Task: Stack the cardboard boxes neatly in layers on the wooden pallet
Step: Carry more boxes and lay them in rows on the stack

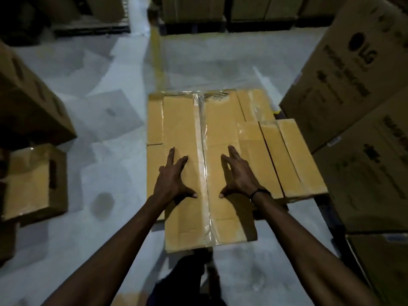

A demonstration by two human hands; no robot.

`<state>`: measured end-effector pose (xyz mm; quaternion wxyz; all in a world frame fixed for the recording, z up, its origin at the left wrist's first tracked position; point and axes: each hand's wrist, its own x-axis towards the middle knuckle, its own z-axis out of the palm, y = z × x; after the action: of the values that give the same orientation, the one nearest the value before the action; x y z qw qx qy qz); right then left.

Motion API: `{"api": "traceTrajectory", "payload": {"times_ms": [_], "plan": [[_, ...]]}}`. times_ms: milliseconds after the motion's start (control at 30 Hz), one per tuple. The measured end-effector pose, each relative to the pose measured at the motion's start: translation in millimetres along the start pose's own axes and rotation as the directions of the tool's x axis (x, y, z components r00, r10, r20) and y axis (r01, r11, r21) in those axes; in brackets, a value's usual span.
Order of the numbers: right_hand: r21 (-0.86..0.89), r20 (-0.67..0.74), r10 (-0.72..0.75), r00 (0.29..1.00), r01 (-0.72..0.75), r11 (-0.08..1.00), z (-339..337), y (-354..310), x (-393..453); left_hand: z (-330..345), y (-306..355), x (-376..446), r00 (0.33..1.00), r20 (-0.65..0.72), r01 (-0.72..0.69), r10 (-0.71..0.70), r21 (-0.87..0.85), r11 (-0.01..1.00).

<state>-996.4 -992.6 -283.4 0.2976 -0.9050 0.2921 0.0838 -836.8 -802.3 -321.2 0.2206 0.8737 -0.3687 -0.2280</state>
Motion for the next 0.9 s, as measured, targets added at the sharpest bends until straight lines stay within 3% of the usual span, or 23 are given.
{"api": "traceTrajectory", "payload": {"times_ms": [133, 333, 633, 900], "plan": [[-0.025, 0.084, -0.053, 0.995, 0.056, 0.998, 25, -3, 55, 11, -31, 18, 0.996, -0.011, 0.093, -0.093, -0.008, 0.996], [-0.068, 0.146, -0.043, 0.988, 0.053, 0.996, 63, 20, 122, 48, -74, 71, 0.991, 0.030, 0.127, -0.127, 0.002, 0.992], [-0.065, 0.162, 0.008, 0.987, 0.002, 0.998, 151, 114, 218, 153, -129, 167, 0.983, 0.115, 0.145, -0.143, -0.012, 0.989], [-0.039, 0.170, -0.040, 0.985, 0.047, 0.998, 228, 187, 282, 231, -182, 227, 0.980, 0.132, 0.152, -0.151, 0.002, 0.988]]}}
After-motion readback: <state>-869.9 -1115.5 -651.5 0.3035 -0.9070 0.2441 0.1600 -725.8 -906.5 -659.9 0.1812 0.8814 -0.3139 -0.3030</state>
